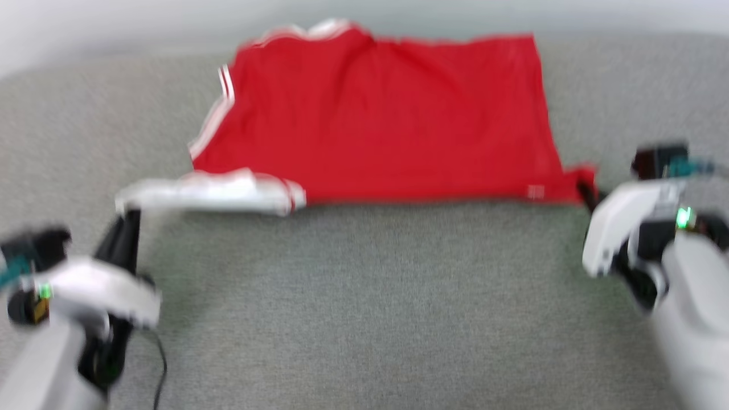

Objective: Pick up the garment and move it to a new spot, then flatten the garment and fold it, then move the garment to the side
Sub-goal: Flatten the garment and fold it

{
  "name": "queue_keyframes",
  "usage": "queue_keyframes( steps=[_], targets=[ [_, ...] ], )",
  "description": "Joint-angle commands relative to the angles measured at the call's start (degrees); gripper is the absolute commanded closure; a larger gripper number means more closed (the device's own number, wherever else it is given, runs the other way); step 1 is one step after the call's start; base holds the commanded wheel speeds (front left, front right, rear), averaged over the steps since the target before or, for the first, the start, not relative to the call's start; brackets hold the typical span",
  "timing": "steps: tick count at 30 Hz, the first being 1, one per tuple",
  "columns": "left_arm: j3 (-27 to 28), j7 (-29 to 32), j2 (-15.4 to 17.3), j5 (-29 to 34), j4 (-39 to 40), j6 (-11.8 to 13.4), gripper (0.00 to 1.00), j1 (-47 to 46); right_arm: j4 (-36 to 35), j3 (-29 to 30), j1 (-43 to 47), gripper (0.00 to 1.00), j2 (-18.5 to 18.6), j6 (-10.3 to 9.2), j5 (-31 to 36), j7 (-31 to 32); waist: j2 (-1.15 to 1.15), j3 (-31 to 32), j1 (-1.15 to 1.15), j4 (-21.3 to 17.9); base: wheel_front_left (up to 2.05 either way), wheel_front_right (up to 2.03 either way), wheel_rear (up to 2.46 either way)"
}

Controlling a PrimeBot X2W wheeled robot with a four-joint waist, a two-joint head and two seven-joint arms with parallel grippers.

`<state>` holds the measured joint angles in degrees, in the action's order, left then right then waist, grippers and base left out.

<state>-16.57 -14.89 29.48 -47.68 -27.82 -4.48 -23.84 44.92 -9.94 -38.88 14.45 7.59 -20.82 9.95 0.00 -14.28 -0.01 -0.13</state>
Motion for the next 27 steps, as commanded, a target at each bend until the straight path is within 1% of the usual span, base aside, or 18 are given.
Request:
queue_keyframes(
  steps=[1, 3, 4, 8, 10, 15, 21, 24, 27],
  targets=[
    [1.60, -0.41, 0.71, -0.05, 0.91, 1.36, 1.00, 3.57, -0.36, 0.22, 3.25, 1.00, 1.47, -0.19, -0.32, -0.07, 0.00, 4.28, 0.01, 0.50, 0.00, 0.00, 0.00],
    [2.82, -0.42, 0.70, 0.15, 3.38, 2.90, 1.00, 8.98, -1.70, 0.35, 6.99, 1.00, 2.04, -0.23, -0.67, -0.27, 0.00, 6.08, 0.01, 0.50, 0.00, 0.00, 0.00],
    [3.87, -0.43, 0.58, -0.14, 5.86, 4.56, 1.00, 14.11, -3.21, 0.51, 11.23, 1.00, 2.49, -0.25, -0.73, -0.35, 0.00, 8.00, 0.01, 0.59, 0.00, 0.00, 0.00],
    [4.65, 0.01, 0.69, -1.27, 10.62, 7.70, 1.00, 23.76, -7.46, 2.06, 19.54, 1.00, 2.89, -0.34, -1.12, -0.13, 0.00, 11.09, 0.01, 0.88, 0.00, 0.00, 0.00],
    [5.08, 0.55, 0.63, -2.03, 13.05, 9.24, 1.00, 27.87, -9.83, 3.13, 24.02, 1.00, 3.29, -0.44, 0.11, 0.61, 0.00, 12.26, 0.01, 1.04, 0.00, 0.00, 0.00],
    [5.73, 2.35, 1.31, -3.10, 19.00, 13.12, 1.00, 36.90, -17.88, 7.31, 34.32, 1.00, 2.18, -0.45, 3.59, 3.47, 0.00, 14.04, 0.01, 1.36, 0.00, 0.00, 0.00],
    [6.39, 4.58, 2.85, -3.36, 25.91, 15.93, 1.00, 41.41, -30.11, 12.28, 43.90, 1.00, -1.19, -0.45, 6.09, 9.22, 0.00, 14.64, 0.01, 1.92, 0.00, 0.00, 0.00],
    [6.36, 5.45, 3.39, -2.88, 29.13, 16.82, 1.00, 40.64, -36.30, 14.03, 46.10, 1.00, -2.74, -0.44, 7.19, 12.16, 0.00, 14.28, 0.01, 2.00, 0.00, 0.00, 0.00],
    [5.68, 6.34, 3.57, -2.37, 31.36, 16.76, 1.00, 37.63, -41.42, 14.64, 45.79, 1.00, -3.92, -0.36, 7.87, 14.49, 0.00, 13.16, 0.01, 2.06, 0.00, 0.00, 0.00]
  ],
)
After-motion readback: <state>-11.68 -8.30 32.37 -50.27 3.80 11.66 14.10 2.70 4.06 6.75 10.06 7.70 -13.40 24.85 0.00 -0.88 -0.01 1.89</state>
